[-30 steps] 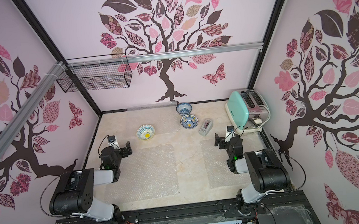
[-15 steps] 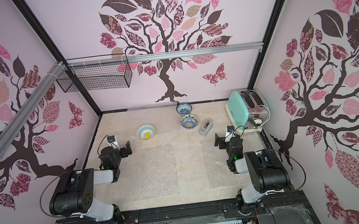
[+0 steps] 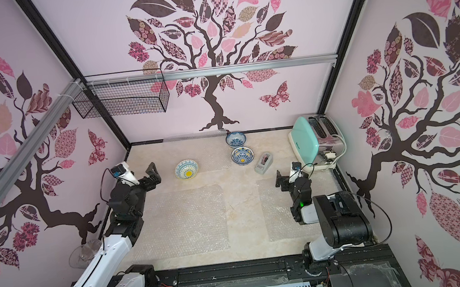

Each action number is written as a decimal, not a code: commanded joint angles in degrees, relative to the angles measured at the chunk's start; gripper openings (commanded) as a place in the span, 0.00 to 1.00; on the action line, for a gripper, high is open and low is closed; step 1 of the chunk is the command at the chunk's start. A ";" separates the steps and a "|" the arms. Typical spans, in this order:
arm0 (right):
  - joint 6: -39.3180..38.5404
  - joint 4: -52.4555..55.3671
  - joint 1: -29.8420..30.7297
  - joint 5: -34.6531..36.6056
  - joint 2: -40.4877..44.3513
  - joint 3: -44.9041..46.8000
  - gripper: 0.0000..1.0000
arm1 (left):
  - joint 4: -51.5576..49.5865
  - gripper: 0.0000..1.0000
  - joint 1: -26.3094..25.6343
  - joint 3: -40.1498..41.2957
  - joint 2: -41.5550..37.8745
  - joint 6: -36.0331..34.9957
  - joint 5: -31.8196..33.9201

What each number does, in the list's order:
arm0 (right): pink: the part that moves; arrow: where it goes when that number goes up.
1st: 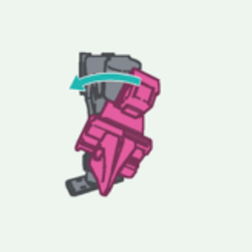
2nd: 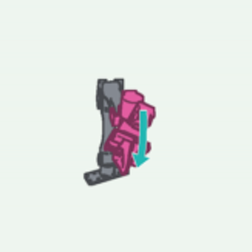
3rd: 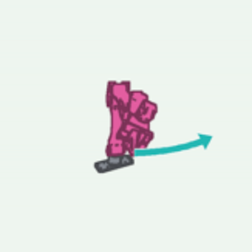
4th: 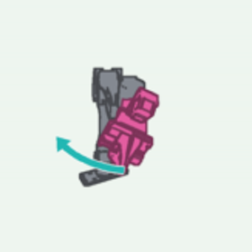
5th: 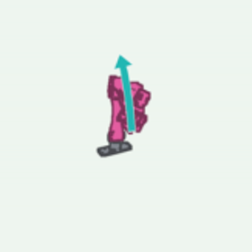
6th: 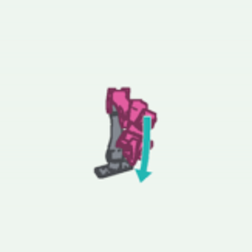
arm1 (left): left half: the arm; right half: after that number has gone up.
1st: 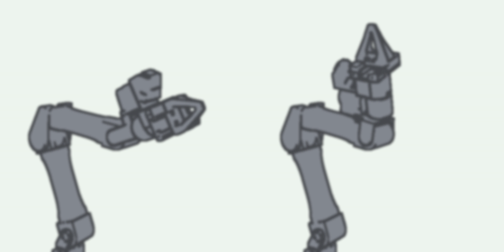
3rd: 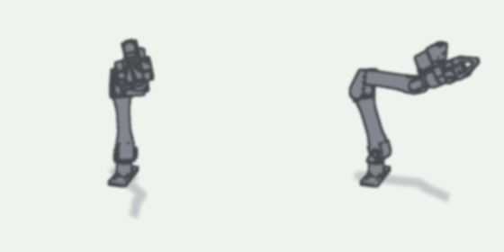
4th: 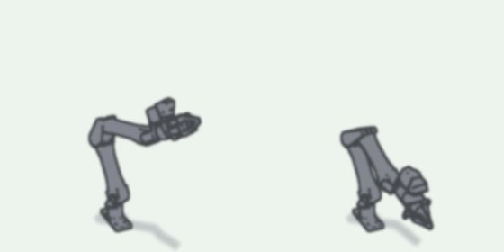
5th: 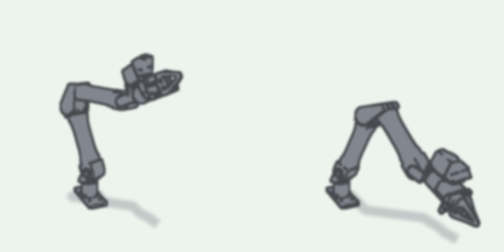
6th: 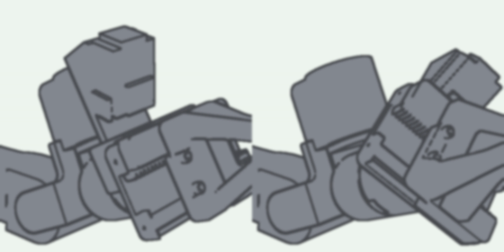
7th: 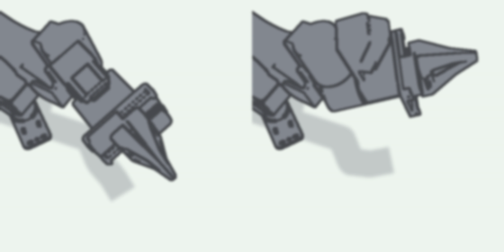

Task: Wrap bowls in bubble wrap
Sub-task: Move the bubble wrap to the center of the board.

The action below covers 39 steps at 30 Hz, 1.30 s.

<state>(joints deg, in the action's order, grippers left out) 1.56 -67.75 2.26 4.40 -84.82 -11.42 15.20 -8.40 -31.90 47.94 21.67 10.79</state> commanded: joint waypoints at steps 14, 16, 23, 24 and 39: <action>36.07 46.75 0.76 -18.80 34.01 -10.74 0.96 | -56.65 0.98 1.90 -28.49 -12.36 12.19 -15.91; 36.33 50.76 2.51 -26.05 31.88 -12.98 0.91 | -63.17 0.98 1.89 -30.38 -13.71 8.11 -14.30; 33.33 58.94 21.85 -25.61 20.55 -17.66 0.82 | -65.02 0.96 1.85 -22.19 -23.00 2.60 -12.38; 33.32 58.88 23.97 -25.67 17.78 -18.37 0.81 | -64.58 0.96 1.89 -20.49 -24.29 2.42 -11.44; 33.37 56.54 33.88 -29.01 -11.09 -31.58 0.65 | -63.55 0.94 5.07 -16.81 -29.56 2.15 -11.31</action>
<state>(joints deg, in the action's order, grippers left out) 34.96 -10.61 34.63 -23.64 -93.01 -40.16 -49.08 -3.51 -49.36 19.25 24.80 -1.10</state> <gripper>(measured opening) 0.653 0.947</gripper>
